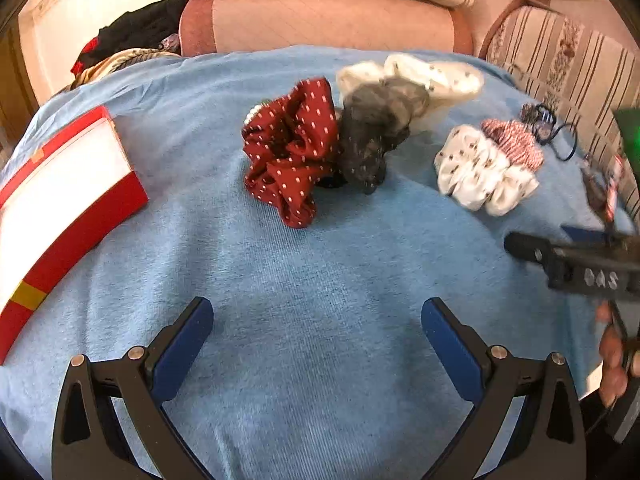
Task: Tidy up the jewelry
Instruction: 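Move both tools toward the scrunchie pile beside the red box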
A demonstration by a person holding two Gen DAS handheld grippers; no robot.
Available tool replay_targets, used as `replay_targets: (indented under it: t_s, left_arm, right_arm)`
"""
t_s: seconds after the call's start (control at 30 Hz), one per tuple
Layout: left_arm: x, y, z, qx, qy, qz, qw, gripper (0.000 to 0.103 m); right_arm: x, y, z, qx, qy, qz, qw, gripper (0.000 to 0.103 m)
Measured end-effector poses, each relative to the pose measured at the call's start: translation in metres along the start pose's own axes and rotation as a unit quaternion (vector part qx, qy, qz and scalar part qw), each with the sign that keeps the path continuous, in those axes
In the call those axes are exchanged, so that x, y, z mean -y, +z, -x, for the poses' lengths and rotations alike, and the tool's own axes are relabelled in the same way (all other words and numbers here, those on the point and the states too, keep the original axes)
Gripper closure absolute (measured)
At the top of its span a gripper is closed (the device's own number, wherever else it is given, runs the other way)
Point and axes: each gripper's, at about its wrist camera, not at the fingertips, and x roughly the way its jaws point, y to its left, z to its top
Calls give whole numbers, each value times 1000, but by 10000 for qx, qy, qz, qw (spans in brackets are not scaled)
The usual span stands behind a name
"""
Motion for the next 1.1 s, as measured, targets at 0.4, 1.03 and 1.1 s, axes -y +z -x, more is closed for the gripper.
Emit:
replay_targets:
  t_s: [0.4, 1.03, 1.1]
  left_arm:
    - [-33, 35, 90, 1213, 302, 174, 9920, 0]
    - [-30, 17, 53, 1210, 606, -246, 9905, 0]
    - [-30, 16, 52, 1190, 612, -253, 9907, 0]
  right_arm:
    - [-2, -38, 115, 1592, 527, -317, 9853, 9]
    - [-38, -27, 70, 997, 358, -40, 9944, 29]
    - [-40, -27, 69, 983, 354, -21, 9945, 29]
